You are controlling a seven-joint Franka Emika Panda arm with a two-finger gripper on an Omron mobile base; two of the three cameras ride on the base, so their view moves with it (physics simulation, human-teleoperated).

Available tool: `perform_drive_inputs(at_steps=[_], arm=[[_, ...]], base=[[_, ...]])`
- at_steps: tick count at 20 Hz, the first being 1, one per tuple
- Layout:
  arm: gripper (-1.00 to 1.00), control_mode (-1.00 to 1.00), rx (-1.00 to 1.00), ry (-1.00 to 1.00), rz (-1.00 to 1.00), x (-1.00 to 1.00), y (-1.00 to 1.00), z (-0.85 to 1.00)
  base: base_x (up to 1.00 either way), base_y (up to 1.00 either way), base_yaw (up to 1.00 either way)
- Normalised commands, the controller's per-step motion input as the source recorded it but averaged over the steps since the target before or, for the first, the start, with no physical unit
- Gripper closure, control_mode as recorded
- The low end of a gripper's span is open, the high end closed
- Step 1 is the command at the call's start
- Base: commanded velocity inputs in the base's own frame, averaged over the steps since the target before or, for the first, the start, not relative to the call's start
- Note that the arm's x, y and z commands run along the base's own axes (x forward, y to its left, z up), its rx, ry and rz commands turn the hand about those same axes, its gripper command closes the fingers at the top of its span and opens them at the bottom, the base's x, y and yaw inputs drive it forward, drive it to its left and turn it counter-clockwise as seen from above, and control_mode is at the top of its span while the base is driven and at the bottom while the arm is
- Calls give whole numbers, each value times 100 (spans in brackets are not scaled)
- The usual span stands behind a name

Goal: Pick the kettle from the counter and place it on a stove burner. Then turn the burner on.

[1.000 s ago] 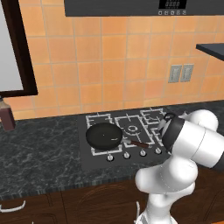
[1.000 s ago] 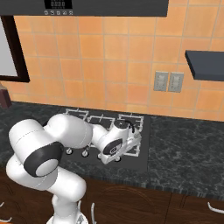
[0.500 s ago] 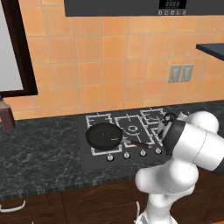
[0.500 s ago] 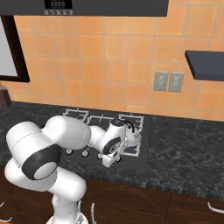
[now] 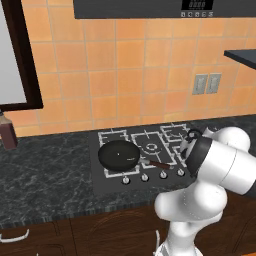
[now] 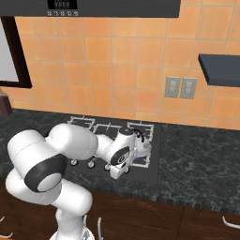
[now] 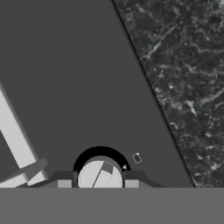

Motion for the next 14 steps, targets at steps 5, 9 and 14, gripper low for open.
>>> perform_drive_inputs(at_steps=[5, 9, 14], arm=[[100, -100, 0, -8, 2, -21, 0, 3], [100, -100, 0, -3, 0, -10, 0, 0], [100, -100, 0, 0, 0, 0, 0, 0]], base=[[0, 0, 0], [0, 0, 0], [0, 0, 0]])
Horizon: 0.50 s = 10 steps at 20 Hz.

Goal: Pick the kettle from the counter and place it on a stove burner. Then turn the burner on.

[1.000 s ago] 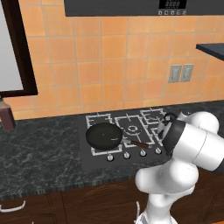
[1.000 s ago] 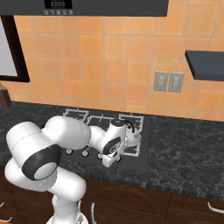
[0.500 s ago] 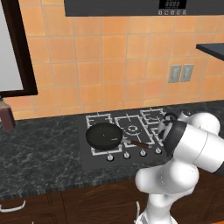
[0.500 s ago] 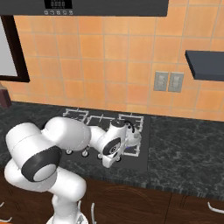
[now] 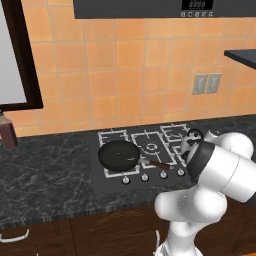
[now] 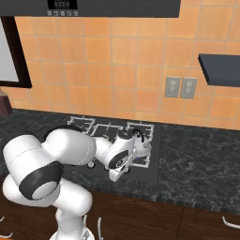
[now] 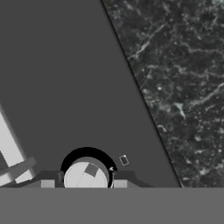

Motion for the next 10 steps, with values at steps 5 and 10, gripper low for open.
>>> perform_drive_inputs(at_steps=[5, 10], arm=[[-100, -100, 0, 0, 0, 0, 0, 0], [-100, -100, 0, -7, -1, 0, 0, 36]], base=[[0, 0, 0], [0, 0, 0]])
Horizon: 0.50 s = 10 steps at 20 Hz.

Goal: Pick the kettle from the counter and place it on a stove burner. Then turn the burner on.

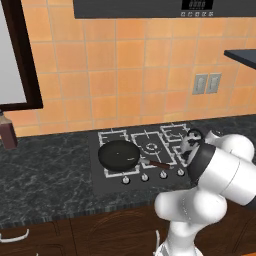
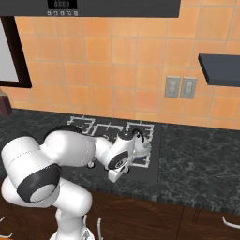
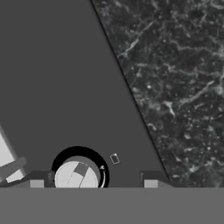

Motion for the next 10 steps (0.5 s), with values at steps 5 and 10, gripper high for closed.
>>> perform_drive_inputs(at_steps=[5, 10], arm=[[-100, -100, 0, -30, -6, 8, 0, 100], [-100, -100, 0, -19, -7, 19, 0, 66]], base=[[0, 0, 0], [0, 0, 0]])
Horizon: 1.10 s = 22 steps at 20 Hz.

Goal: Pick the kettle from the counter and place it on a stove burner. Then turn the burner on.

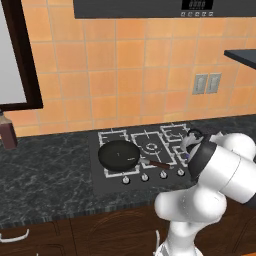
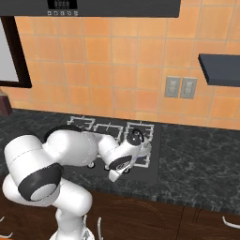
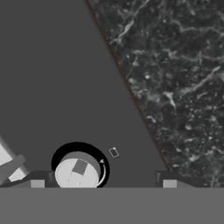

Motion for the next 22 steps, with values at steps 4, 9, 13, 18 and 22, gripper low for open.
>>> perform_drive_inputs(at_steps=[4, 9, 13, 18, 22], arm=[[-100, -100, 0, 0, -2, 43, 0, 0], [-100, -100, 0, 0, 0, 15, -1, 2], [-100, -100, 0, 0, 0, 5, -1, 2], [-100, -100, 0, -4, 0, 5, 0, 1], [-100, -100, 0, -13, -2, 12, 0, 43]], base=[[0, 0, 0], [0, 0, 0], [0, 0, 0], [0, 0, 0], [0, 0, 0]])
